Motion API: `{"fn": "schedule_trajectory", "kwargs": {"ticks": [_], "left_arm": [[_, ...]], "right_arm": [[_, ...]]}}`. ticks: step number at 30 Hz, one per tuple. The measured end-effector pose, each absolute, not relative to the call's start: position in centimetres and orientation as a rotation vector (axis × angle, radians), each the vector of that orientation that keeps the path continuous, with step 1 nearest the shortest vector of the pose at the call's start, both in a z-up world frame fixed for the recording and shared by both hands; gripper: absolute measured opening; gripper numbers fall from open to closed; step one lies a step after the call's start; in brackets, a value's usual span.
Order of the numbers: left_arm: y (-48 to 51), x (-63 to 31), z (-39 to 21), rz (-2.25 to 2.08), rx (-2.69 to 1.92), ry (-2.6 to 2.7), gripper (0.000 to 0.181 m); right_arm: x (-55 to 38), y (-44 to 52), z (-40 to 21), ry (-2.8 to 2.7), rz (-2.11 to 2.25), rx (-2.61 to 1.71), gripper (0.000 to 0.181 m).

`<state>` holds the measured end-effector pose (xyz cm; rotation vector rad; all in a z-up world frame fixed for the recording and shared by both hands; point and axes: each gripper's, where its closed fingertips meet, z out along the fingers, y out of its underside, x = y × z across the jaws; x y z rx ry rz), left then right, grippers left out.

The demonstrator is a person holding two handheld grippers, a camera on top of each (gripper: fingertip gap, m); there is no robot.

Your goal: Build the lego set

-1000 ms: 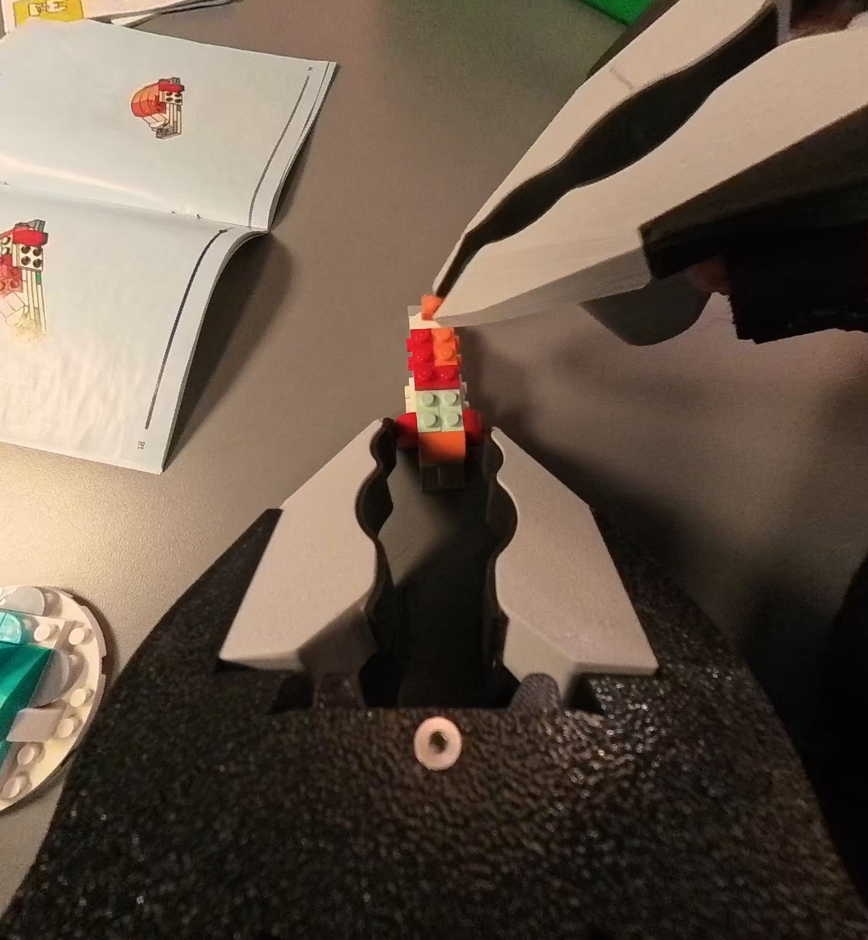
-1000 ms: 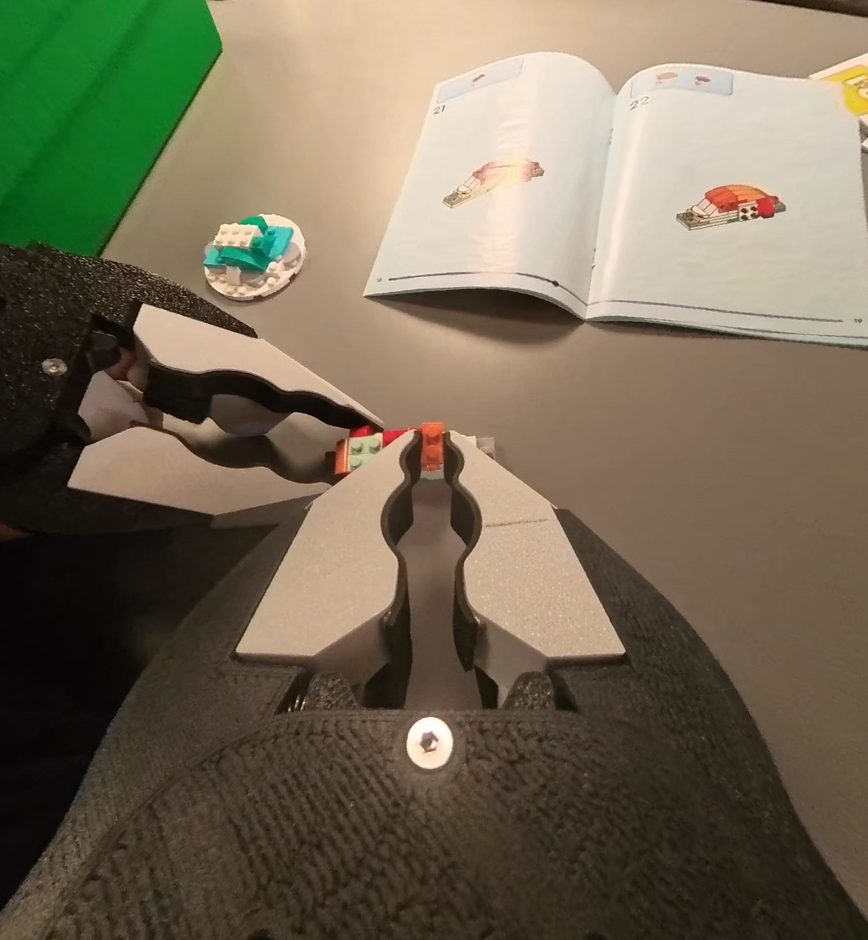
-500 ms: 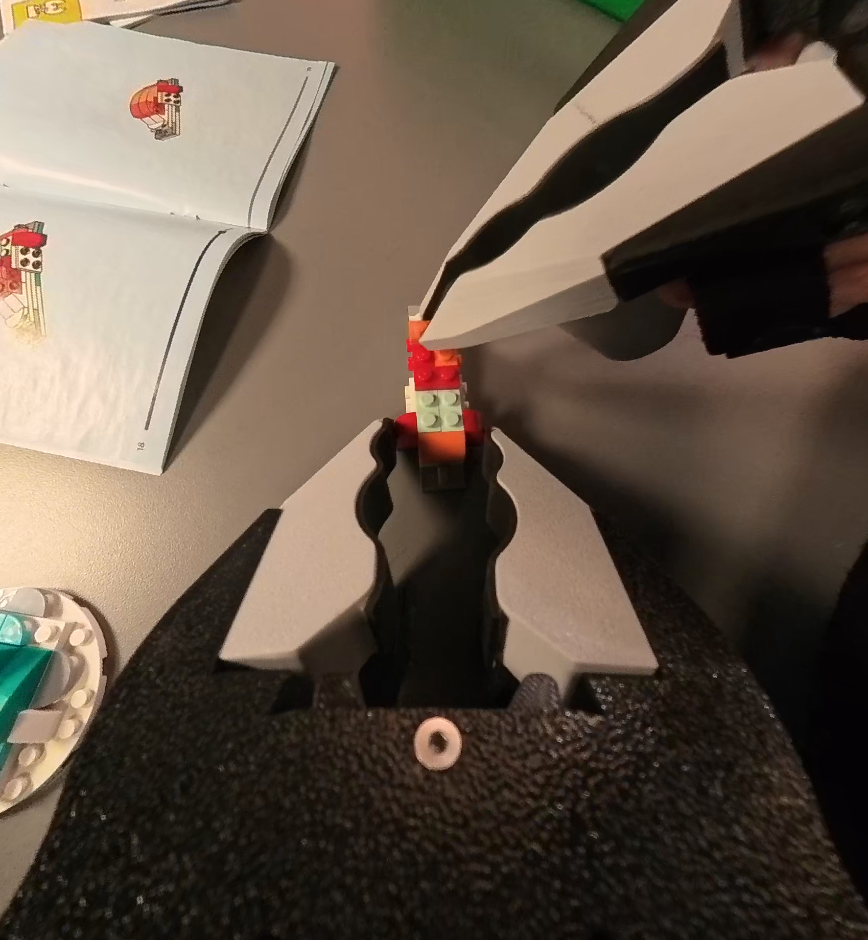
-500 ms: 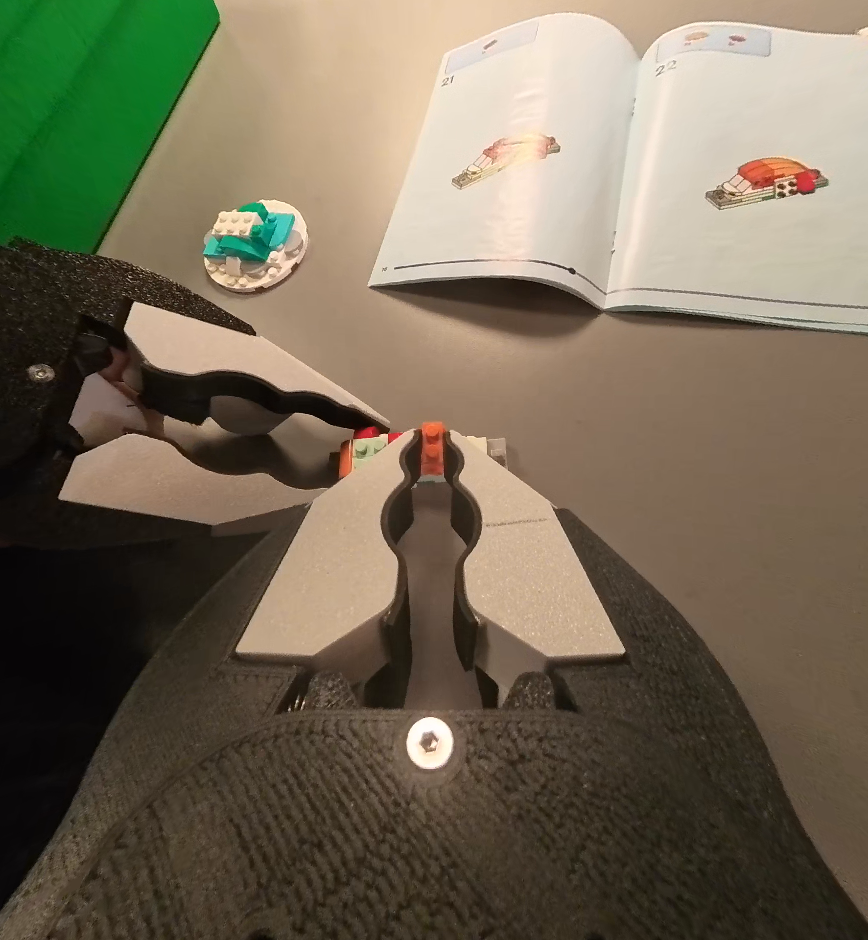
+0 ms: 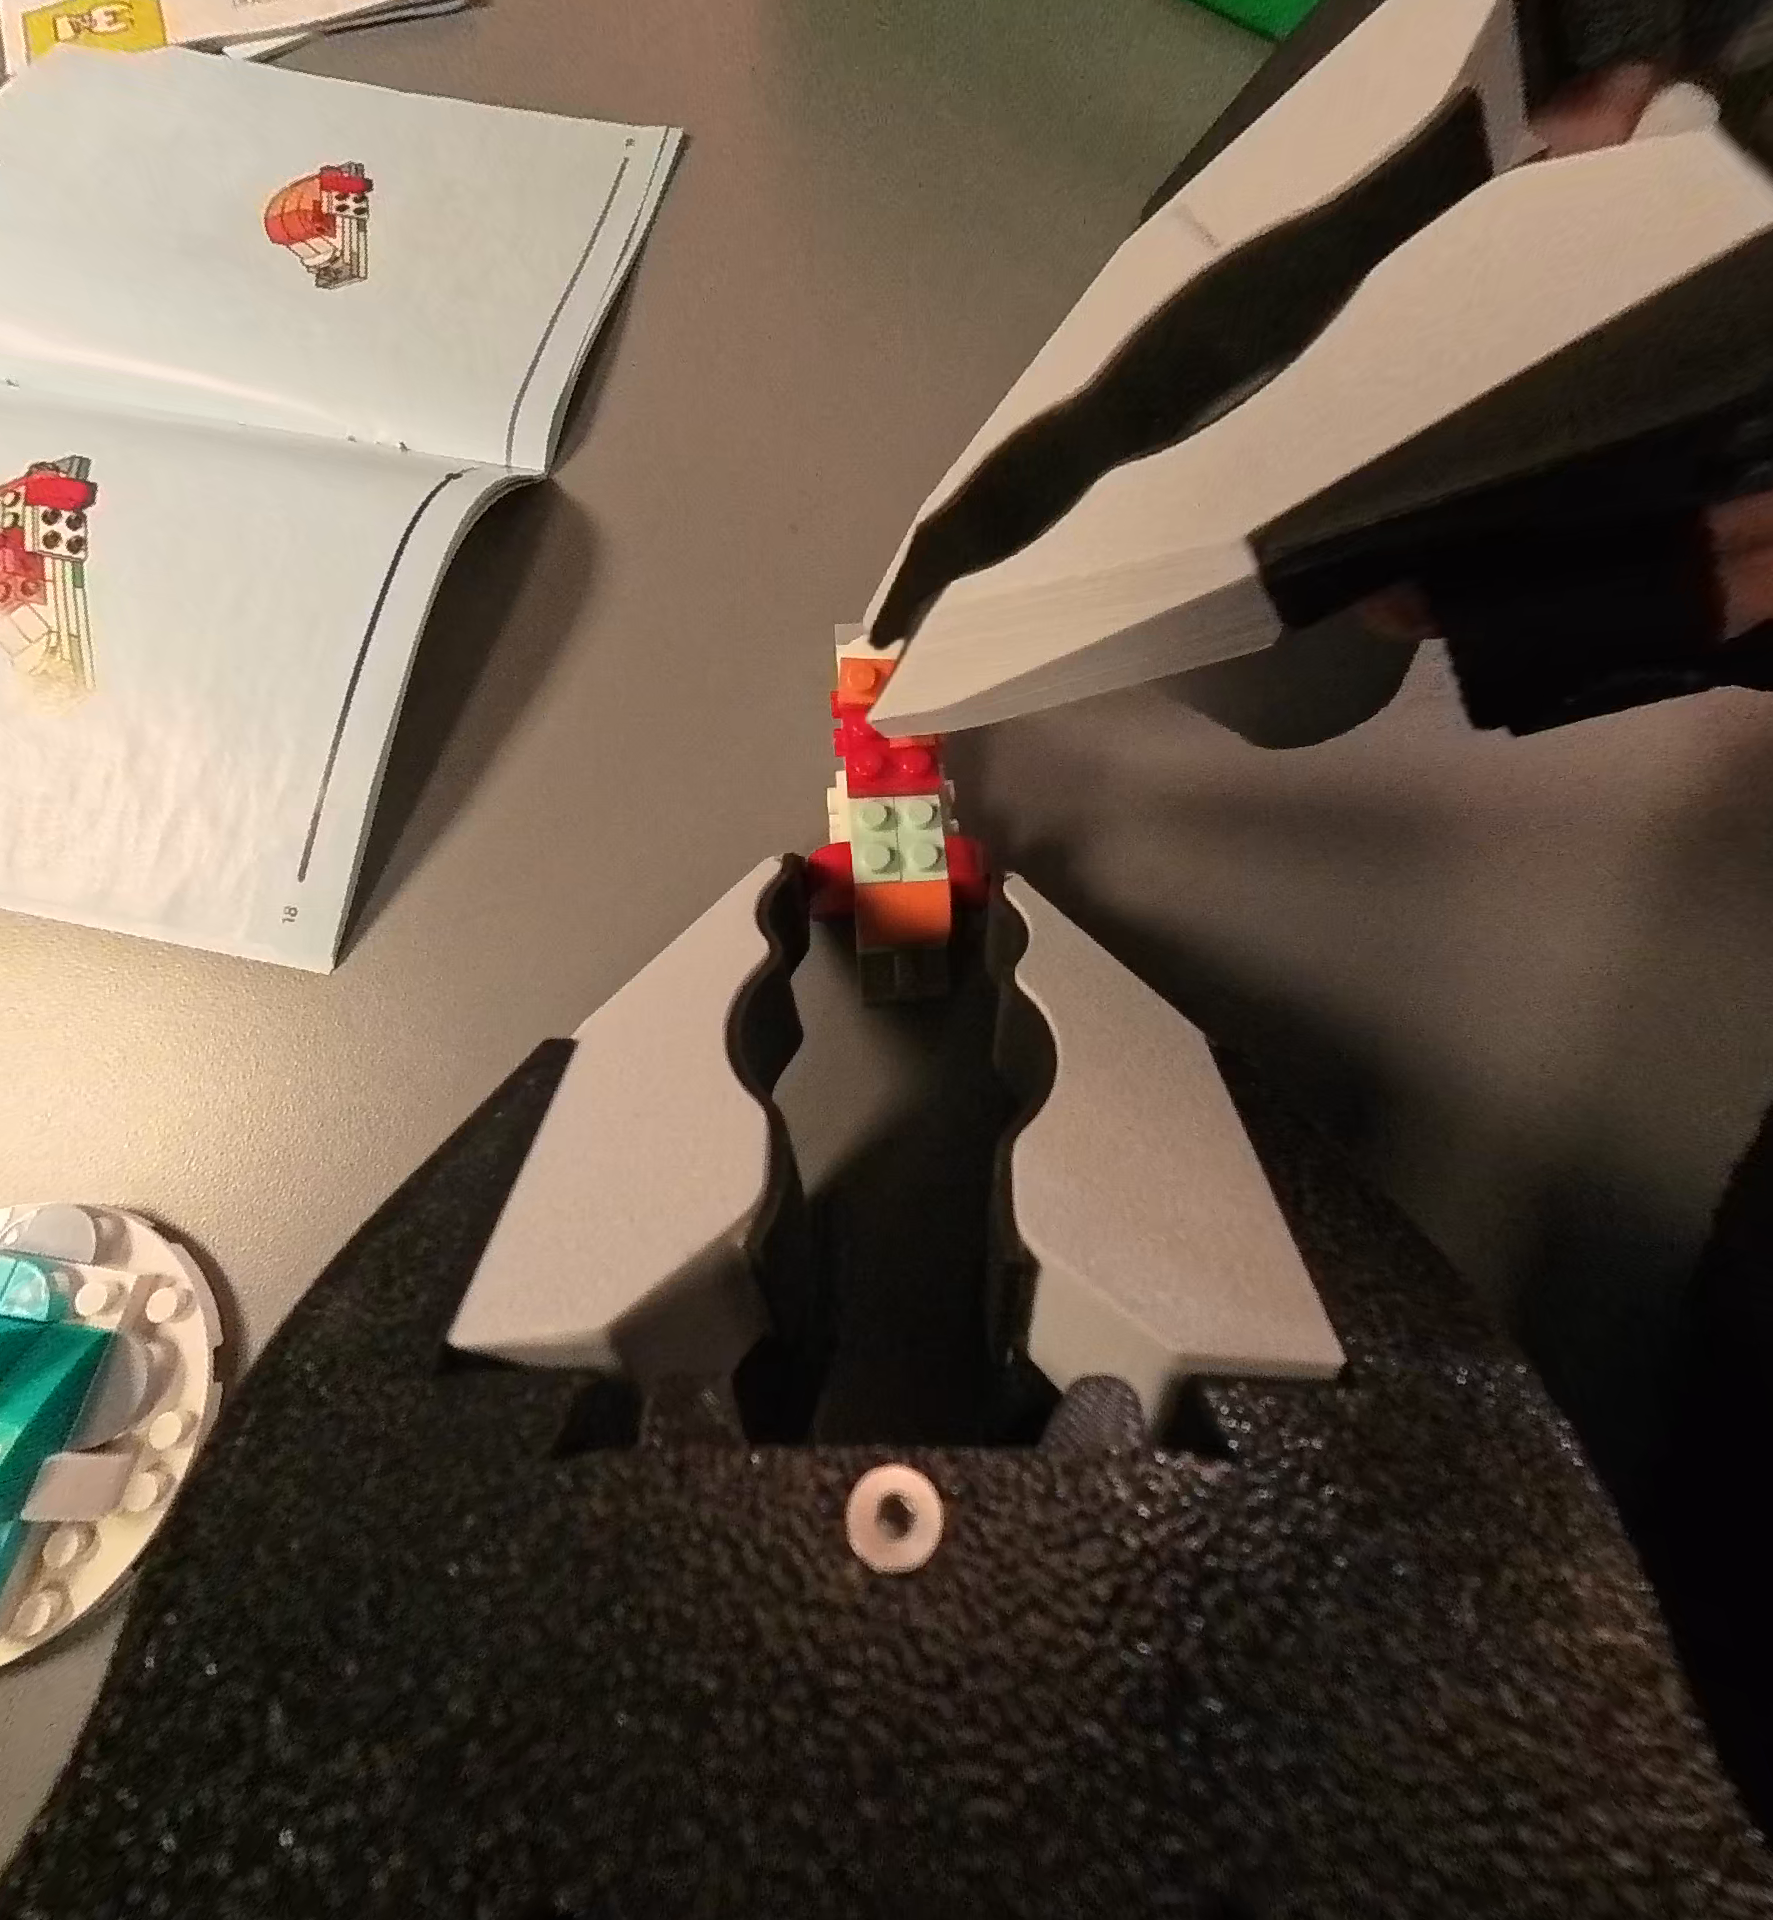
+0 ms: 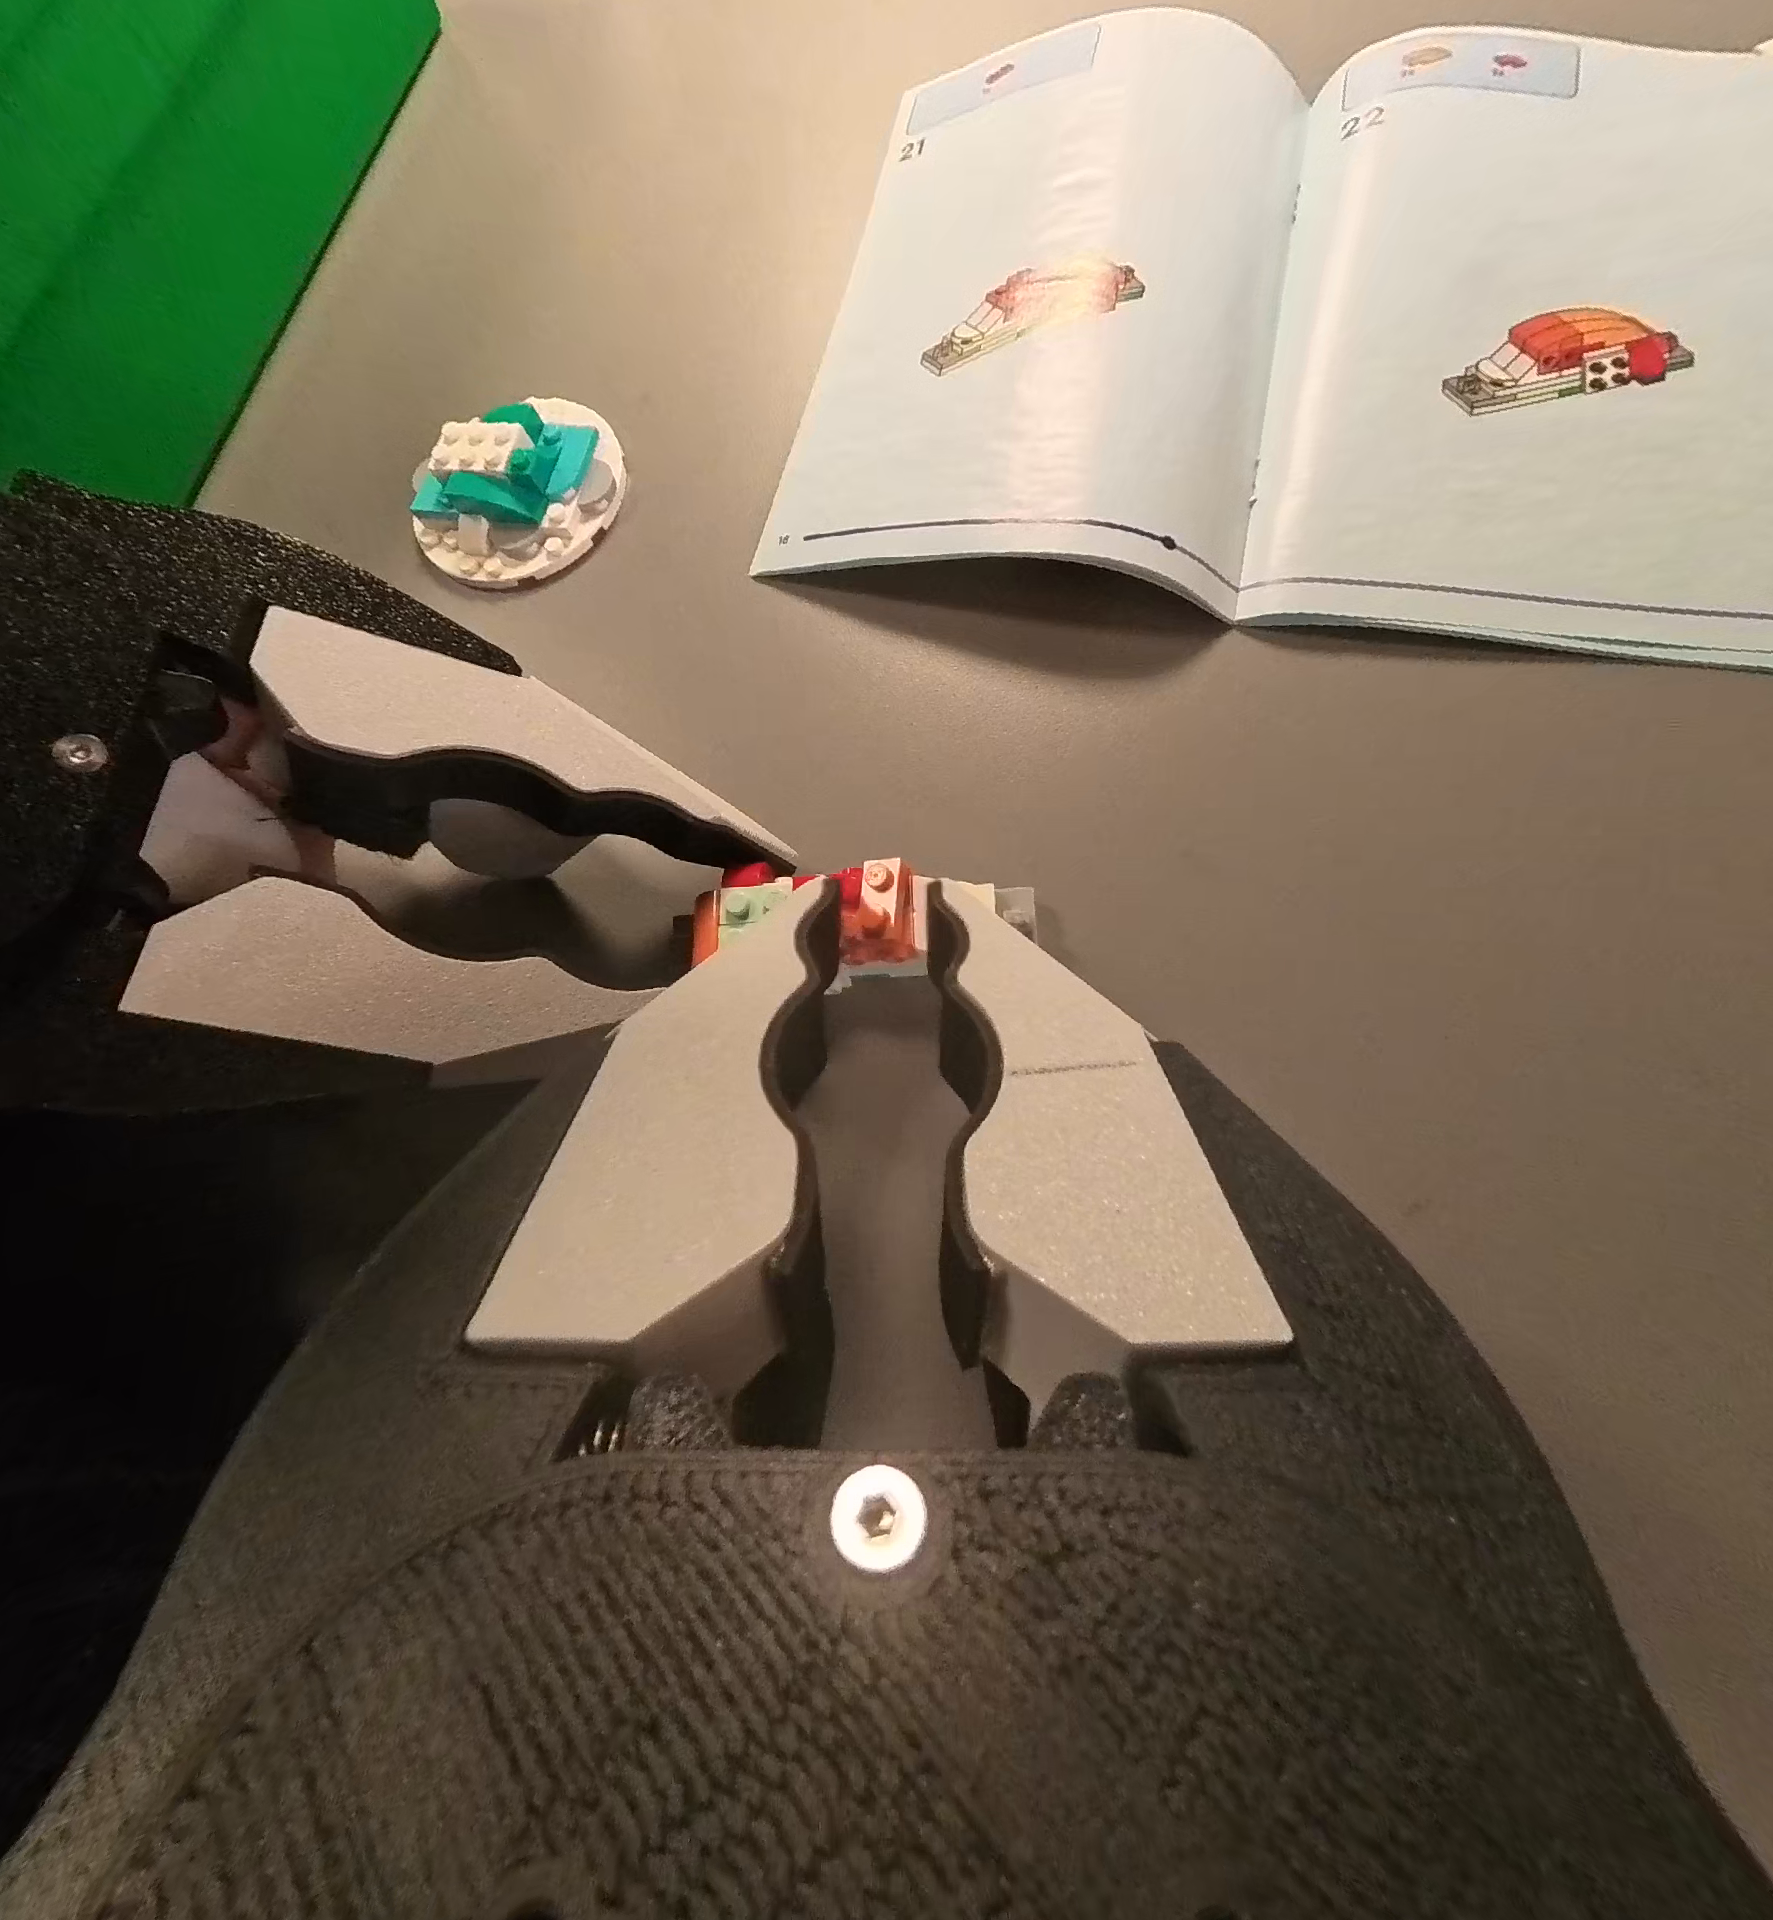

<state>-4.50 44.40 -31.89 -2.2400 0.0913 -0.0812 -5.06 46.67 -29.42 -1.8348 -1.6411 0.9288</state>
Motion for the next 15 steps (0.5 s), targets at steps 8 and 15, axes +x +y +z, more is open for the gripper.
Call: {"fn": "schedule_trajectory", "kwargs": {"ticks": [8, 15], "left_arm": [[44.3, -4.7, -30.7, -0.064, -2.167, 0.078, 0.038], [44.2, -5.2, -29.8, -0.051, -2.108, 0.036, 0.051]], "right_arm": [[-4.1, 46.9, -26.7, -1.555, 1.06, -1.724, 0.022], [-3.0, 47.9, -25.4, -1.487, 1.127, -1.663, 0.024]]}}
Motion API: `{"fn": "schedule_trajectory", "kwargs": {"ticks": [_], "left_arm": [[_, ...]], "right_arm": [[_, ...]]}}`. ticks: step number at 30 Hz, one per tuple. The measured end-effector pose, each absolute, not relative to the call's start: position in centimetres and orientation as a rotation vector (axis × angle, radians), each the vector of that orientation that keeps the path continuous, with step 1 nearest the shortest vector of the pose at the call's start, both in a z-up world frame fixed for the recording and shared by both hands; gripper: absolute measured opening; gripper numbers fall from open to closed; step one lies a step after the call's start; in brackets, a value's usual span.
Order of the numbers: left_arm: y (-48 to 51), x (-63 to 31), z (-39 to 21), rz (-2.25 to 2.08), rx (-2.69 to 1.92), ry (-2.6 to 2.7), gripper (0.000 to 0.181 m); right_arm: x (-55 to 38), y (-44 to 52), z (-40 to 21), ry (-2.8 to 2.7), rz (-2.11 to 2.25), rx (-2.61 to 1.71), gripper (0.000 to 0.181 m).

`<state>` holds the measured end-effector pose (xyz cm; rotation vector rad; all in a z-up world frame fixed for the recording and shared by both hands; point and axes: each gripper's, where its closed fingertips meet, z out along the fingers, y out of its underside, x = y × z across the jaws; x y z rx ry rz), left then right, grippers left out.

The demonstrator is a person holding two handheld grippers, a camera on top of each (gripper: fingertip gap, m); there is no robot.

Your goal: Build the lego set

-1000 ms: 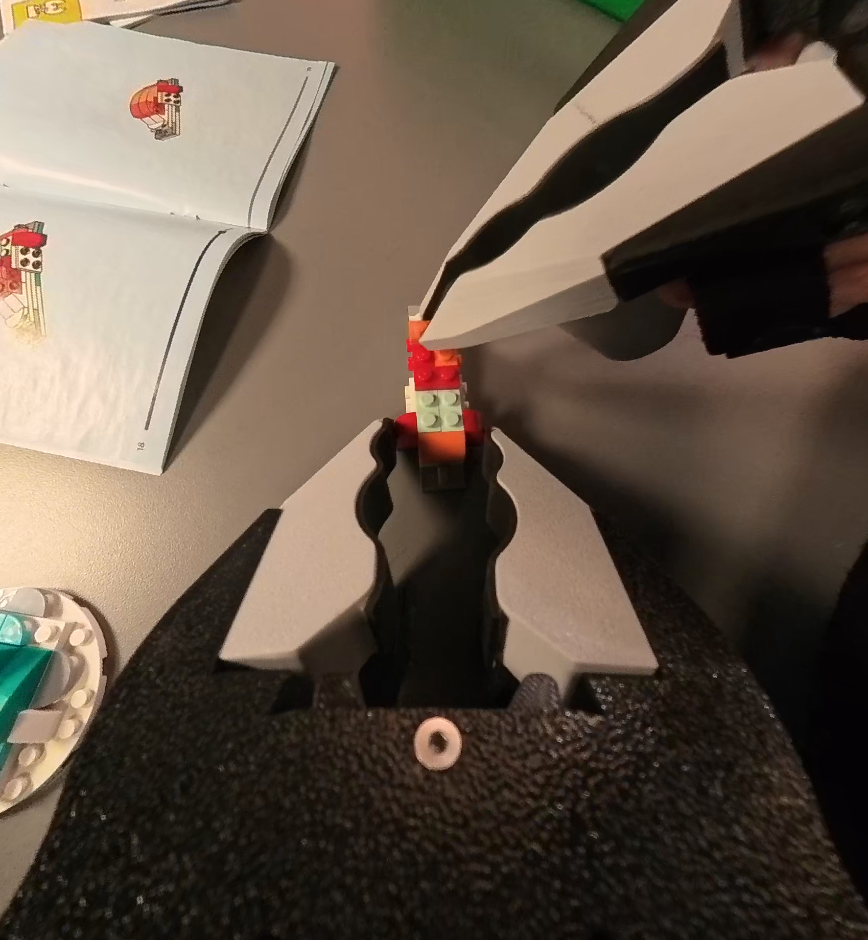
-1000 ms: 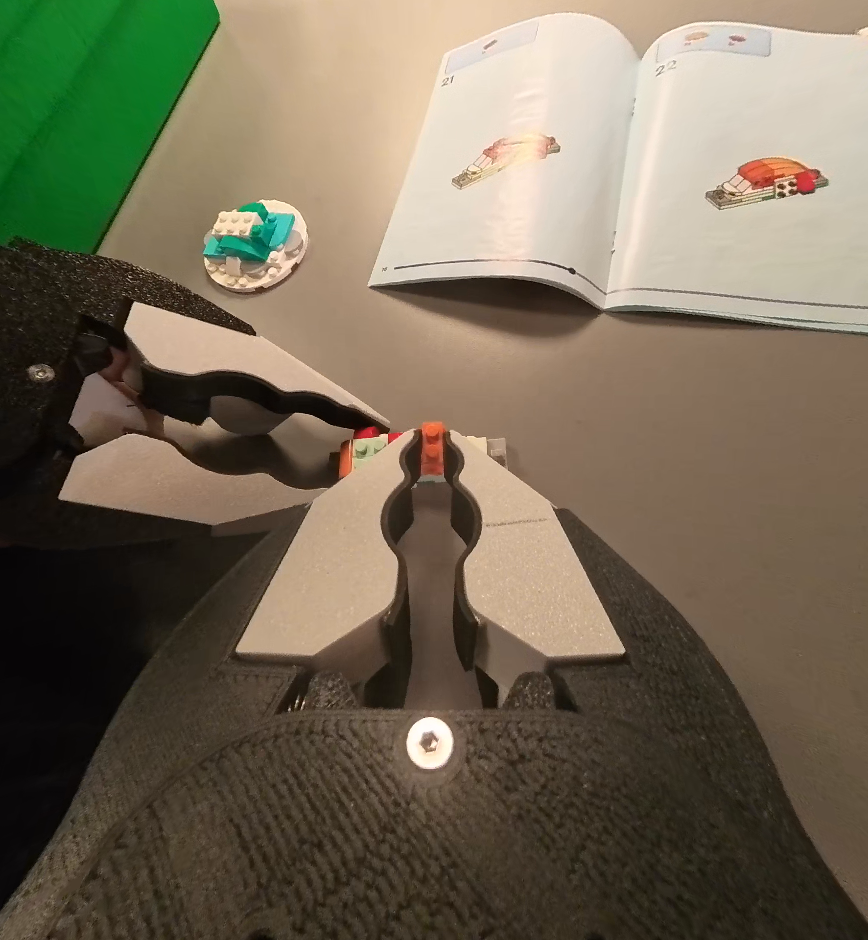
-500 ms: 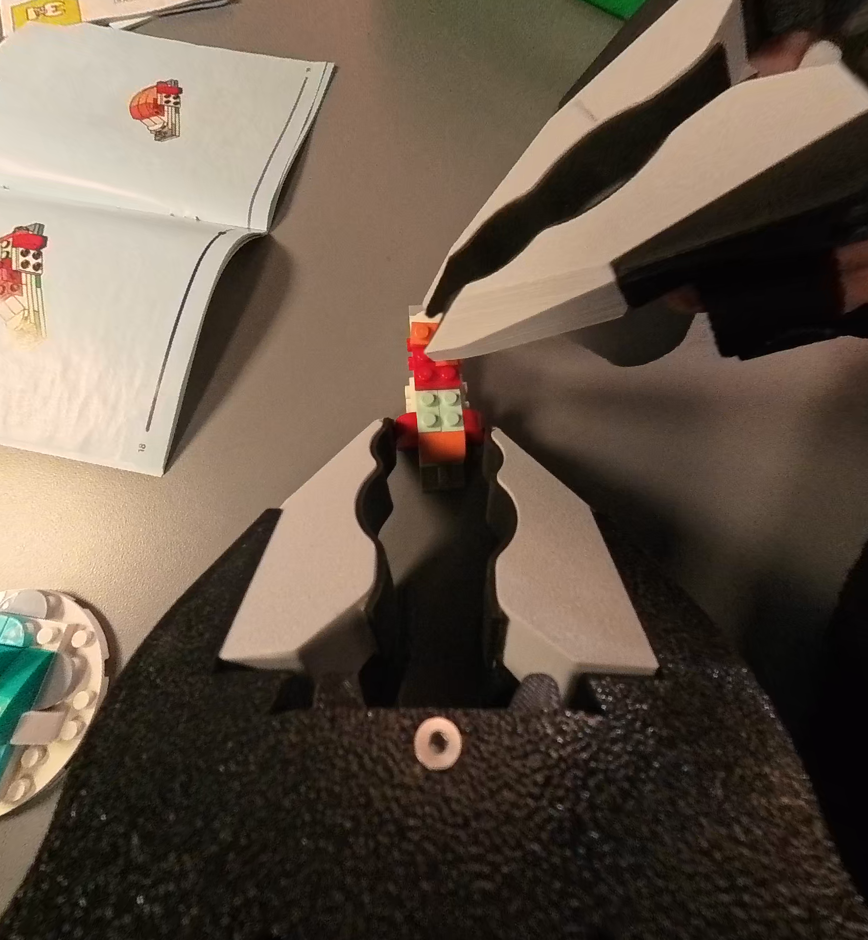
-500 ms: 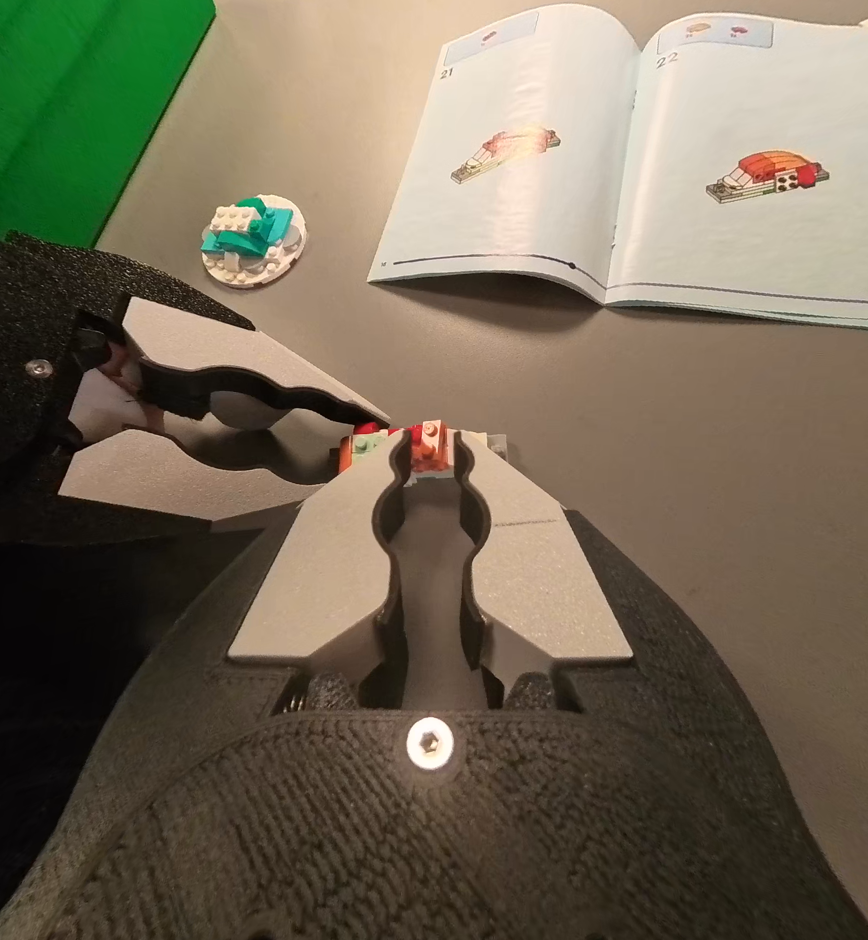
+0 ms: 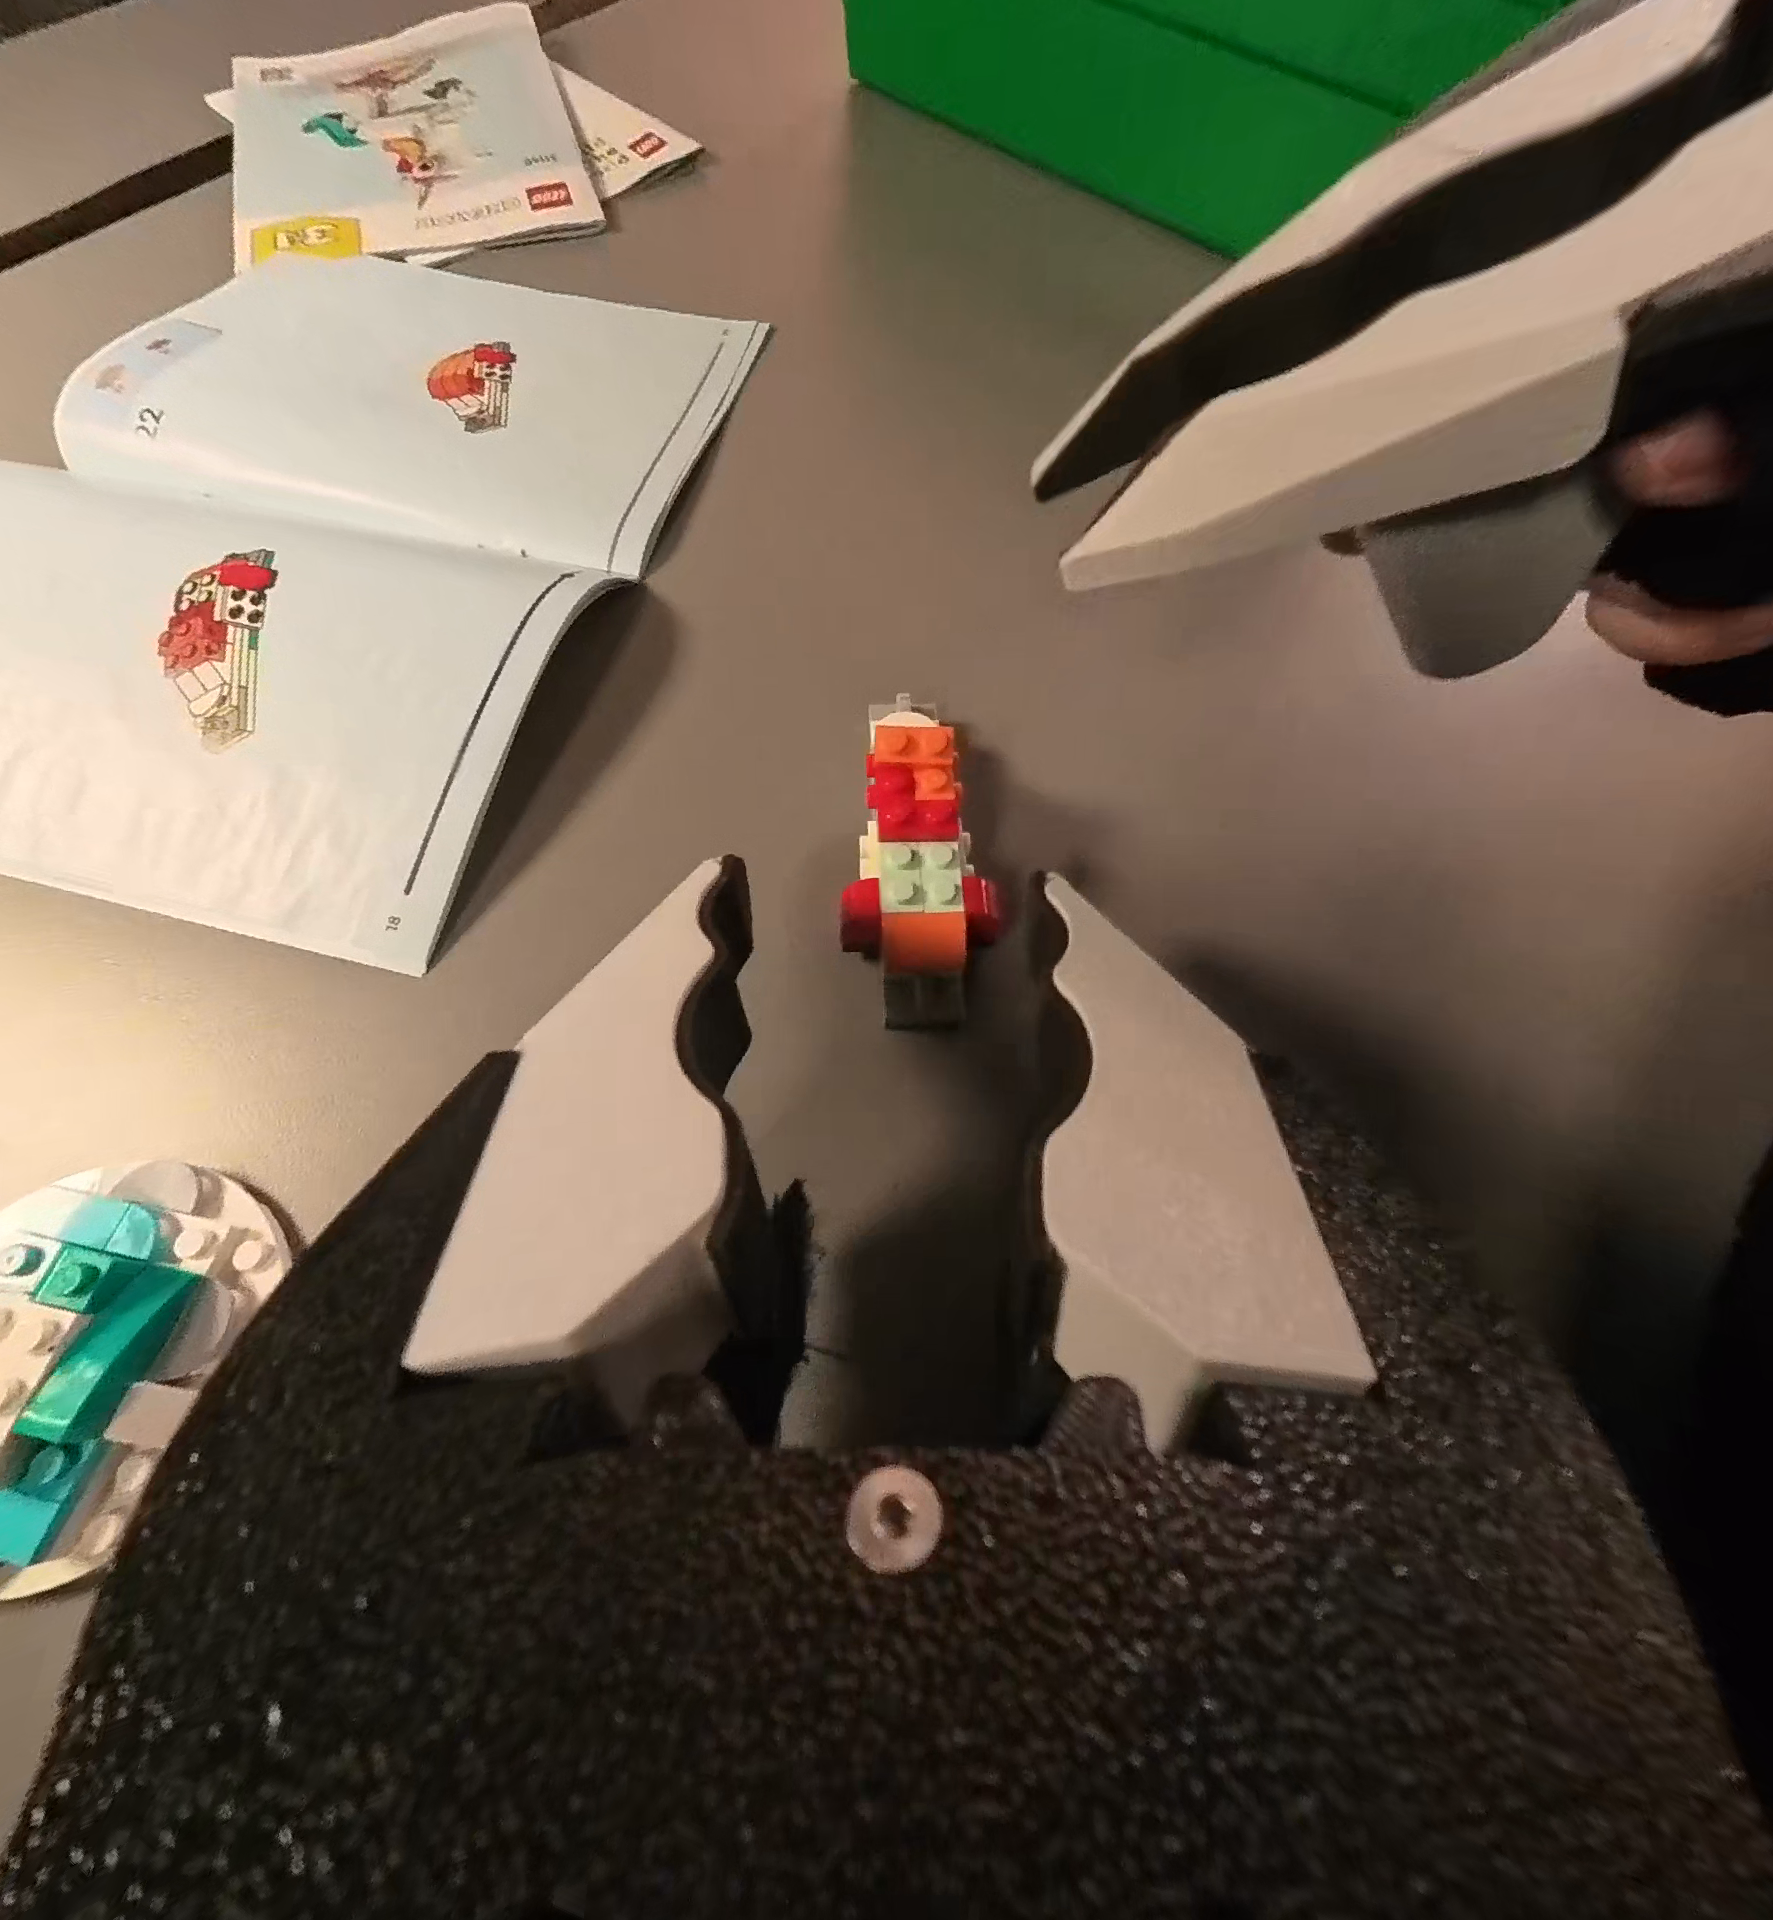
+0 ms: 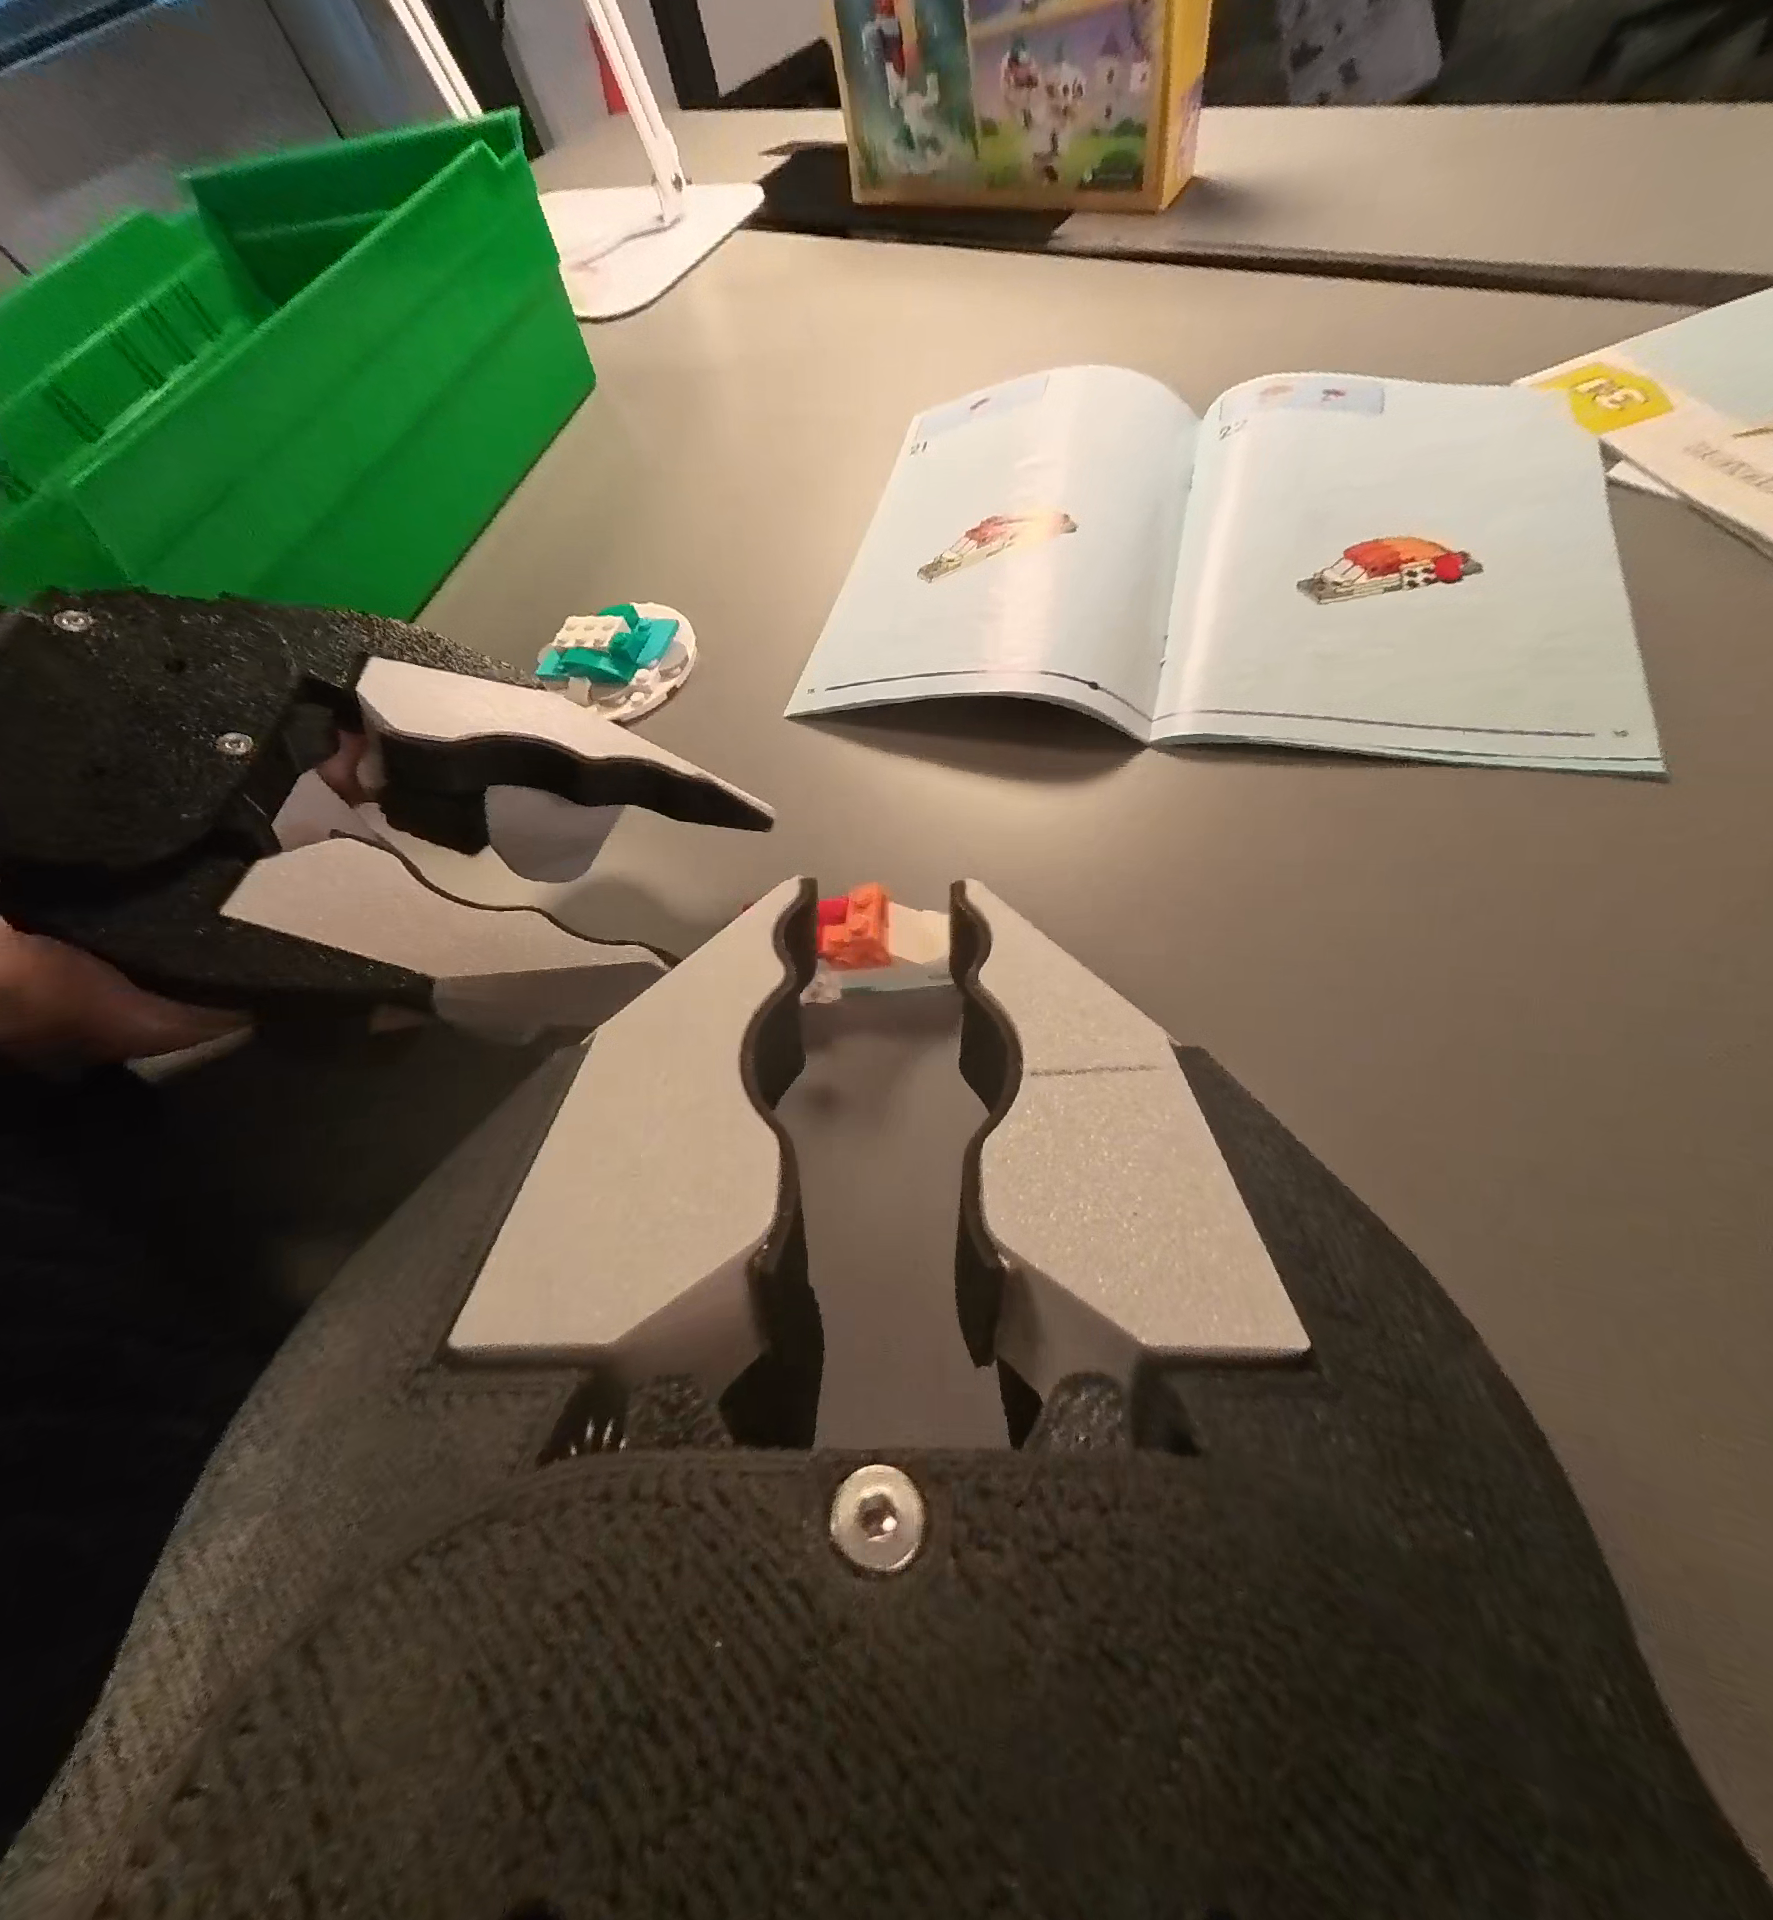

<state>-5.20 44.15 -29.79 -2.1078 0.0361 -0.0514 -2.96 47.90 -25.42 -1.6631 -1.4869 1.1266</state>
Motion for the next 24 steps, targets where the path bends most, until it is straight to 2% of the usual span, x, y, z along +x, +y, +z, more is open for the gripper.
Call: {"fn": "schedule_trajectory", "kwargs": {"ticks": [9, 15, 21, 24], "left_arm": [[44.7, -4.7, -29.6, 0.026, -2.115, 0.069, 0.044], [45.1, -5.0, -29.5, 0.064, -2.142, 0.114, 0.028], [45.3, -4.9, -31.2, 0.058, -2.24, 0.073, 0.039], [45.4, -5.0, -31.8, 0.065, -2.27, 0.058, 0.038]], "right_arm": [[-2.2, 49.2, -24.4, -1.511, 1.13, -1.501, 0.025], [-2.1, 49.7, -24.7, -1.507, 1.166, -1.489, 0.025], [-2.1, 49.4, -25.1, -1.537, 1.187, -1.468, 0.025], [-2.2, 49.1, -25.3, -1.574, 1.19, -1.426, 0.025]]}}
